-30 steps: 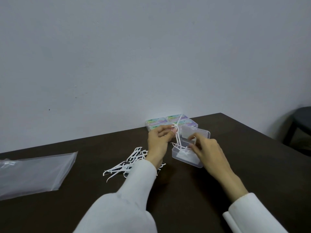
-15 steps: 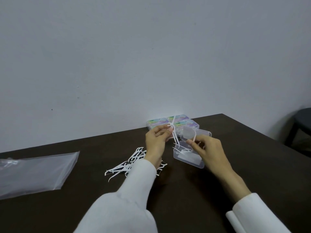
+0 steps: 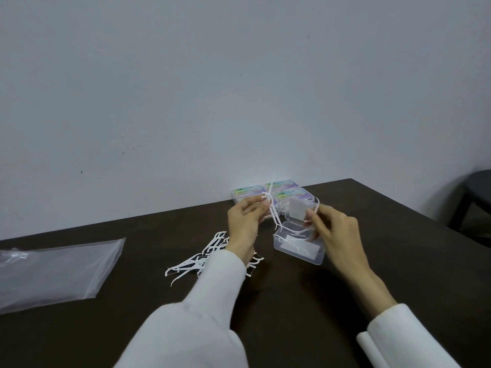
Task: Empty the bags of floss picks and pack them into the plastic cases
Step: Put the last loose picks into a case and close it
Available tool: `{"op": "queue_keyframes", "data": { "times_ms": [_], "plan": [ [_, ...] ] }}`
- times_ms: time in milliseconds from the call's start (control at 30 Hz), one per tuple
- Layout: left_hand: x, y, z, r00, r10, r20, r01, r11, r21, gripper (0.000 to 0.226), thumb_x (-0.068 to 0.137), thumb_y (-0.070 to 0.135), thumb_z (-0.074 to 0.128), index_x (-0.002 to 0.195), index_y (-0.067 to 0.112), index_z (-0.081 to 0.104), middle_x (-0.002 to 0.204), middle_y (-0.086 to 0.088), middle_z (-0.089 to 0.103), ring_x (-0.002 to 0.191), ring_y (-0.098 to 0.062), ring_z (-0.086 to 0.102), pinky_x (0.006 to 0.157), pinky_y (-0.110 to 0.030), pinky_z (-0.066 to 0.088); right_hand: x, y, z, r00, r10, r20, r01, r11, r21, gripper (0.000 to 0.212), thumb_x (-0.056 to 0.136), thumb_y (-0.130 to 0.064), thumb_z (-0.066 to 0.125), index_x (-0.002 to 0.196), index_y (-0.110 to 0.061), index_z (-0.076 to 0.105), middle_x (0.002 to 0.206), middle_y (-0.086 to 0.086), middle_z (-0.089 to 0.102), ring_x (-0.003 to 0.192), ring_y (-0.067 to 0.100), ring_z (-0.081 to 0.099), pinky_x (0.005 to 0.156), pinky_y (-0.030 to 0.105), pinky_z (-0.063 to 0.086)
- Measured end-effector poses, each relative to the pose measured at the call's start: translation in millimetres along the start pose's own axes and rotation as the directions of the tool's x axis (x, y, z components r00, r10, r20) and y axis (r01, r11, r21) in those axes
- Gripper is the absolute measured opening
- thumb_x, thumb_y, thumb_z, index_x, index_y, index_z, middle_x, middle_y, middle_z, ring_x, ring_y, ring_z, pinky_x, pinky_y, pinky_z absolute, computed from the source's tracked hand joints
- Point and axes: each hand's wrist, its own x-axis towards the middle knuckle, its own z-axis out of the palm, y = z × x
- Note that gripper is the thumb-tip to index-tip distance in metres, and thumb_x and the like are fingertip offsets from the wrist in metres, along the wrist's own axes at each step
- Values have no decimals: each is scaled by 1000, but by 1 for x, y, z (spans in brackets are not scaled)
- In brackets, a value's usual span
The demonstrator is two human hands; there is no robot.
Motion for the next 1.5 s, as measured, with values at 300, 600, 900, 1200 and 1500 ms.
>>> {"op": "queue_keyframes", "data": {
  "times_ms": [300,600,900,1200,1500],
  "plan": [
    [0,1,0,1000,-6,-10,6,1000,-15,12,84,1,65,94,7,65,83,0,68,73,-3,65,68,-11,53,1,3,-1,993,-89,81,103,977,-188,15,89,-28,57,87,-15,65,80,-4,61,65,3,57,55,8,41],
    [0,0,-1,1000,-6,-25,6,1000,-17,9,85,2,64,91,8,64,83,0,68,72,-3,64,68,-11,52,1,0,-5,951,-122,284,262,806,-530,36,92,-46,44,101,-20,66,104,-3,59,85,11,60,71,16,44],
    [-2,-1,0,1000,-16,-12,16,1000,-27,10,86,1,63,94,7,63,81,-1,67,58,6,64,60,-7,50,0,2,-1,969,-146,200,230,829,-510,21,88,-37,59,104,-22,61,103,-5,65,87,8,61,79,18,42],
    [-4,-2,3,1000,-22,2,22,999,26,8,85,7,65,89,13,65,83,1,69,69,0,64,64,-8,49,1,12,1,983,43,181,31,920,-390,70,78,-43,69,135,-21,35,140,-3,40,125,13,42,102,31,39],
    [-8,-8,9,977,165,138,-202,922,331,7,81,14,71,87,18,69,84,4,70,81,-3,66,65,-7,48,4,22,-3,906,177,384,-124,980,-159,72,80,-39,69,140,-28,29,147,-4,35,135,20,35,116,50,15]
  ]
}}
